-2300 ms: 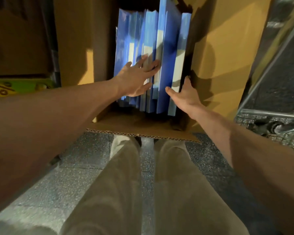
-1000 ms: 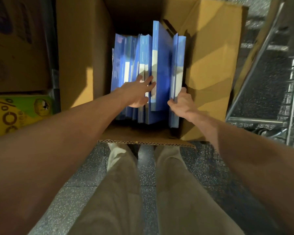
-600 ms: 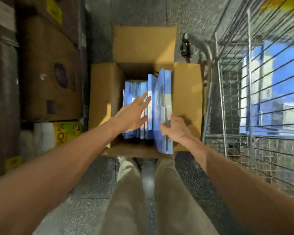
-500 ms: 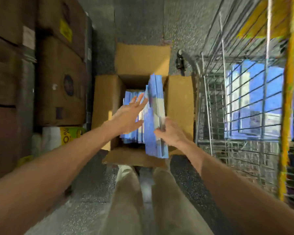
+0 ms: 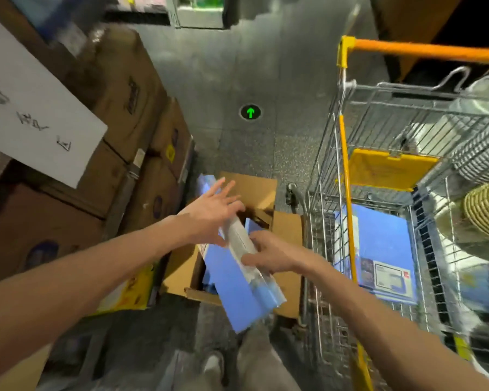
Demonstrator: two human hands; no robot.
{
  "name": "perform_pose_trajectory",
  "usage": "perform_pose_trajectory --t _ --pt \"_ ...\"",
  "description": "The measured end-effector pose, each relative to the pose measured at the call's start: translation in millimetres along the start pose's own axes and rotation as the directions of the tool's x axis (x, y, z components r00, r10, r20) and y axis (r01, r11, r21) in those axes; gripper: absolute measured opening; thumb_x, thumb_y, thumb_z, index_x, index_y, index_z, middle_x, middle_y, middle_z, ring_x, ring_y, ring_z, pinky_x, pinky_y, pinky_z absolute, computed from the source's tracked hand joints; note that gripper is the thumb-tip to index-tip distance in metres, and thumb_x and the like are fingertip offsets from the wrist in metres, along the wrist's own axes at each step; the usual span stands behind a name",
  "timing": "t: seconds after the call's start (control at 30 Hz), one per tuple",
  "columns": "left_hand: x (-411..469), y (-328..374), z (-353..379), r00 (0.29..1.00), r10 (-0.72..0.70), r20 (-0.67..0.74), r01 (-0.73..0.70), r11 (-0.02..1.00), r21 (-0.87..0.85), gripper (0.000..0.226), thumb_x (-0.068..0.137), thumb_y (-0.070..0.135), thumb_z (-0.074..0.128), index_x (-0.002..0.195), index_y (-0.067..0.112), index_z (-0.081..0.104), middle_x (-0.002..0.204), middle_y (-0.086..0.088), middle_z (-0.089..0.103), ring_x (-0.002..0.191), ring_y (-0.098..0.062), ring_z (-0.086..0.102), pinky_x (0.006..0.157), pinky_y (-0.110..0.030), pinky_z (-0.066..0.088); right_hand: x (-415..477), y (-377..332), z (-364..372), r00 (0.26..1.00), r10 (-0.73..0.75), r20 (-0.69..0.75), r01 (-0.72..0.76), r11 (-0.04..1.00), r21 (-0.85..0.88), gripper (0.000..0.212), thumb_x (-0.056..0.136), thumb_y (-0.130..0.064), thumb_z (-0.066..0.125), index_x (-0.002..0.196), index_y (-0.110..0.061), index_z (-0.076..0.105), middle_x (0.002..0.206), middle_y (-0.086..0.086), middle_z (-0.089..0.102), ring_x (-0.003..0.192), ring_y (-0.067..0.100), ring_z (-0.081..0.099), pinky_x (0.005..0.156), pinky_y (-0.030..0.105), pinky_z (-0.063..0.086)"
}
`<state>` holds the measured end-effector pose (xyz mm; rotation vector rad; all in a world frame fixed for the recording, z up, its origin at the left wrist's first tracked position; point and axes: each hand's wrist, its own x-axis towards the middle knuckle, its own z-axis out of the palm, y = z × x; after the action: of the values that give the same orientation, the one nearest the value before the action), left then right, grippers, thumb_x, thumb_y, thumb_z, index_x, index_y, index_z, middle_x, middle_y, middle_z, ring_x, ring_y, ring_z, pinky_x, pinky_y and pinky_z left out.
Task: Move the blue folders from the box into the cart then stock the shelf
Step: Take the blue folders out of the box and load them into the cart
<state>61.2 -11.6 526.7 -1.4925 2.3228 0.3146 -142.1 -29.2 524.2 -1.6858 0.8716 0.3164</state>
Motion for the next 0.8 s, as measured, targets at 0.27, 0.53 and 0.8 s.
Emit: perform_pose_trajectory --t 0.27,0.53,0.8 --pt "-75.8 32.8 -34.1 0.987 0.124 -0.101 -0.133 0.987 -0.092 0.047 0.080 0.068 0.068 0.093 0.028 0.048 0.094 0.008 0.062 0.091 -0.021 0.062 0.074 -0.037 0.044 -86.4 -55.2 20.4 0.985 -0.149 -0.082 0.088 0.859 -0.504 0.045 0.075 -0.049 0.062 0.109 -0.019 0.057 0.084 -0.009 0.052 0.080 0.017 0.050 0.065 0.031 0.036" --pt "-159.9 67.5 -40.2 0.910 -0.139 -0.390 -0.090 0.852 -0.515 0.056 0.059 0.097 0.046 0.073 0.043 0.042 0.070 0.020 0.053 0.071 -0.009 0.054 0.061 -0.031 0.038 -182.4 -71.9 54.8 0.637 -0.350 -0.687 -0.222 0.769 -0.599 0.051 0.084 -0.056 0.068 0.120 -0.021 0.062 0.117 0.000 0.065 0.112 0.022 0.058 0.088 0.035 0.046" --pt "-161.2 121.0 -66.4 0.864 -0.405 -0.300 -0.082 0.474 -0.877 0.064 0.060 0.078 0.078 0.086 0.020 0.069 0.072 0.002 0.074 0.066 -0.016 0.070 0.063 -0.040 0.056 -261.9 -44.3 78.7 0.290 0.047 -0.956 0.006 0.999 0.051 0.111 0.077 -0.049 0.080 0.159 -0.016 0.013 0.164 0.002 0.021 0.150 0.023 0.021 0.118 0.042 0.025"
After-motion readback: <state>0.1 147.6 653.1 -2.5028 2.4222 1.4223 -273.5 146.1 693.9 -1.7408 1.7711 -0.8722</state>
